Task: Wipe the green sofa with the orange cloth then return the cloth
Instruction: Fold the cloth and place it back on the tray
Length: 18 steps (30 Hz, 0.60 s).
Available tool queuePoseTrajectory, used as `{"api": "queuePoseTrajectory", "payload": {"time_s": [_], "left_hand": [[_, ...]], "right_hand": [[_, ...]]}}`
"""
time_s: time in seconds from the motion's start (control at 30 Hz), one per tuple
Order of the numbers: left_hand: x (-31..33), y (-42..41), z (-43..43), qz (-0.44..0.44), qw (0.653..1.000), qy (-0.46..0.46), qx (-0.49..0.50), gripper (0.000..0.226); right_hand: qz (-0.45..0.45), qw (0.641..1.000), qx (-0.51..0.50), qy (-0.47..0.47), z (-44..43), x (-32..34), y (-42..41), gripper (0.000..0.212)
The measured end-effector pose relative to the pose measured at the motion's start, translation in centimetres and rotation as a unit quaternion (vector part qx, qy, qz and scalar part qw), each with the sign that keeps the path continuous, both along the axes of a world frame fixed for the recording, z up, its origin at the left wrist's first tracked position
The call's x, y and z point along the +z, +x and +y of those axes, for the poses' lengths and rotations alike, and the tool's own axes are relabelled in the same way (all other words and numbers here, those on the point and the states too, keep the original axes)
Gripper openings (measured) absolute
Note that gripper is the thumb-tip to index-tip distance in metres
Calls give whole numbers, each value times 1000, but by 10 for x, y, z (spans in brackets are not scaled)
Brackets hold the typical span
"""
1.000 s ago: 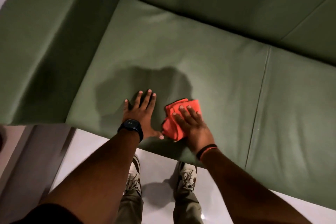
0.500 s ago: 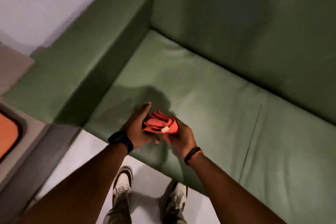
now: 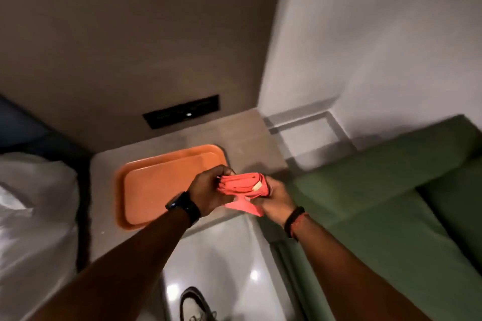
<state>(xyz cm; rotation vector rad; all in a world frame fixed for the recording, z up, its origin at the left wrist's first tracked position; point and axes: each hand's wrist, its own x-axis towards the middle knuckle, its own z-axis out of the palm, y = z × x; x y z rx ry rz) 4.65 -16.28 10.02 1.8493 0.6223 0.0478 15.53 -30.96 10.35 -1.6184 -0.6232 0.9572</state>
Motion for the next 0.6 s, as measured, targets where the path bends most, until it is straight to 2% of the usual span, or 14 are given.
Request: {"api": "queuePoseTrajectory", "payload": {"time_s": [0.03, 0.1, 0.17, 0.23, 0.33, 0.43, 0.5, 0.6], "left_hand": [[-5, -10, 22, 9, 998, 64, -2, 15], [-23, -25, 56, 20, 989, 147, -12, 24], [-48, -44, 95, 25, 972, 234, -20, 26], [-83, -60, 125, 41, 946, 320, -33, 24], [-133, -76, 147, 79, 910, 406, -44, 27], [-178, -87, 152, 108, 882, 455, -48, 31], [-203, -91, 154, 113, 878, 463, -45, 32], [-233, -101, 150, 142, 884, 442, -62, 42]], "right_hand": [[-35, 999, 18, -16, 27, -8, -6, 44], [-132, 990, 44, -32, 69, -29, -13, 43], [-261, 959, 107, -24, 114, -62, -26, 45], [-370, 908, 194, -13, 147, -98, -33, 53], [-531, 793, 299, 5, 177, -151, -35, 53], [-602, 712, 361, 19, 196, -198, -32, 37], [-617, 681, 394, 3, 200, -219, -31, 39], [-590, 653, 471, -59, 199, -244, -32, 49]]}}
